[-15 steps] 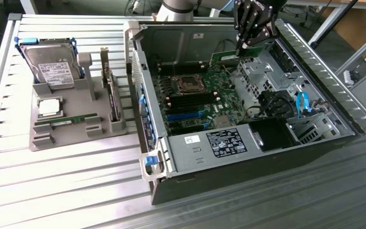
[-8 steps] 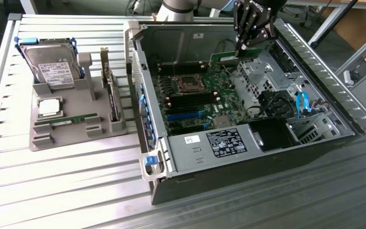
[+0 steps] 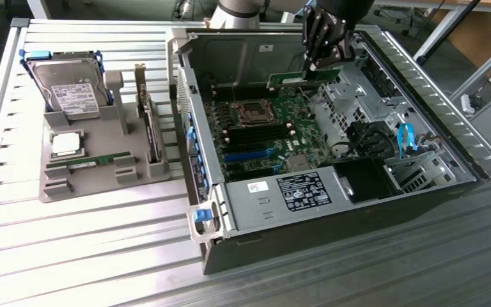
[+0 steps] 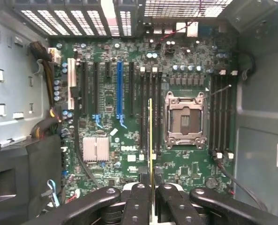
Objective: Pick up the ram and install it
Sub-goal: 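Insert the ram into the slot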
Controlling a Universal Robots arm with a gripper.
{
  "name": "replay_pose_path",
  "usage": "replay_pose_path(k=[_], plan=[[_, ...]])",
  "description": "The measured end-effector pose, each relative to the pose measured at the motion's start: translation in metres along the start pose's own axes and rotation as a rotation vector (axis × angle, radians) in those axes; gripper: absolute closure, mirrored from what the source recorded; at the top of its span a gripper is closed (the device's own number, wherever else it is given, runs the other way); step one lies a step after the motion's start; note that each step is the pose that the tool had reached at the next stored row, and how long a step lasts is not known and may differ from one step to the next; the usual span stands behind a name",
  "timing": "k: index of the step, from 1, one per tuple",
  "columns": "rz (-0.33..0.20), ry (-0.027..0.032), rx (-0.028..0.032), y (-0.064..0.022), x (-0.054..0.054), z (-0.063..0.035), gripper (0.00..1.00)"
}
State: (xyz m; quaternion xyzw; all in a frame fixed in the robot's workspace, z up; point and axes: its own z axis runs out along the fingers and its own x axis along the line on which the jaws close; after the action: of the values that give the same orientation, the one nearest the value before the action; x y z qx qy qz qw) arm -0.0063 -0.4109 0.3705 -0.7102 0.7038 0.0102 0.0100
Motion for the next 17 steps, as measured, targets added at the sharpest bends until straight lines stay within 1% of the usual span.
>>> replay_pose_path(k=[7, 11, 17], plan=[[0.0, -0.0002, -0.0001, 0.0029, 0.003, 0.0066, 0.88], [0.0, -0.0001, 0.0, 0.0095, 0.003, 0.0125, 0.88], [0.0, -0.0001, 0.0, 0.013, 0.003, 0.0194, 0.88]])
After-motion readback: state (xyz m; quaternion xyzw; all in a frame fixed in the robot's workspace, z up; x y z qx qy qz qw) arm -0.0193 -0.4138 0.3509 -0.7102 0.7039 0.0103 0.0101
